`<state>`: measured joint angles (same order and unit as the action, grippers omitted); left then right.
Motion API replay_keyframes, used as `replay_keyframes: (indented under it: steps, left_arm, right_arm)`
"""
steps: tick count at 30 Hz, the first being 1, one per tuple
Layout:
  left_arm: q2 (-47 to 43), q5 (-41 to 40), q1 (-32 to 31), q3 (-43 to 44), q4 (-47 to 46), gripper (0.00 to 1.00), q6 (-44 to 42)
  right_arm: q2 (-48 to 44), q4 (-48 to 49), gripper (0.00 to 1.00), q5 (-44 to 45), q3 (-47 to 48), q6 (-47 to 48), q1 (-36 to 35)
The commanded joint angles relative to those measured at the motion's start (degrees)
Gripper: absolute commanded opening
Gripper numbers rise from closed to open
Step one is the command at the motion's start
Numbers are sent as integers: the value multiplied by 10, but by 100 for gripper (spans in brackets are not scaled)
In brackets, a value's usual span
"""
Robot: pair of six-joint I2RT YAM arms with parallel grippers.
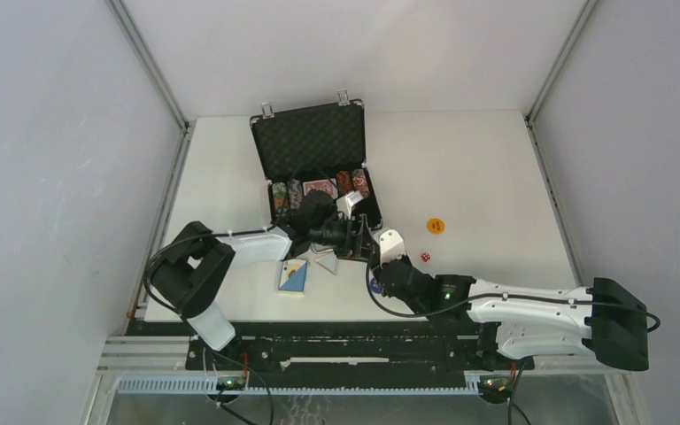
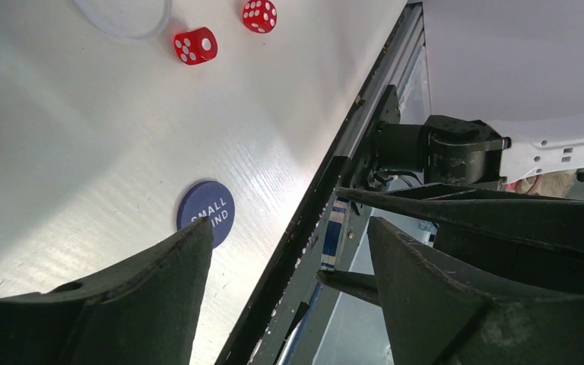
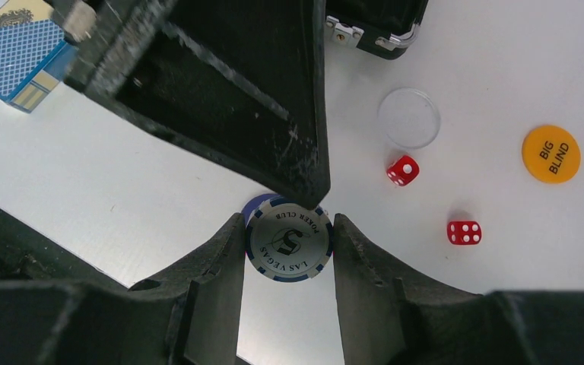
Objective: Pack up texas hold em set
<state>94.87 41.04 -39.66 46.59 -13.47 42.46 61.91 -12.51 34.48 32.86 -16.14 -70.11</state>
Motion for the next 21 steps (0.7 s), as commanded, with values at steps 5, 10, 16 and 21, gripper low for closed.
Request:
replay_keyframes:
  steps: [5, 10, 16, 21]
  left_arm:
    - [14, 43, -9, 4, -58, 72, 27]
    - [20, 59, -11, 1, -75, 63, 35]
    - [30, 75, -14, -2, -97, 54, 46]
    - [38, 80, -19, -2, -105, 50, 47]
  right_arm:
    - [6, 26, 44, 15, 34, 22, -4]
    - [6, 29, 45, 15, 34, 23, -1]
    - [6, 30, 44, 13, 36, 25, 2]
    - [7, 26, 44, 13, 42, 26, 4]
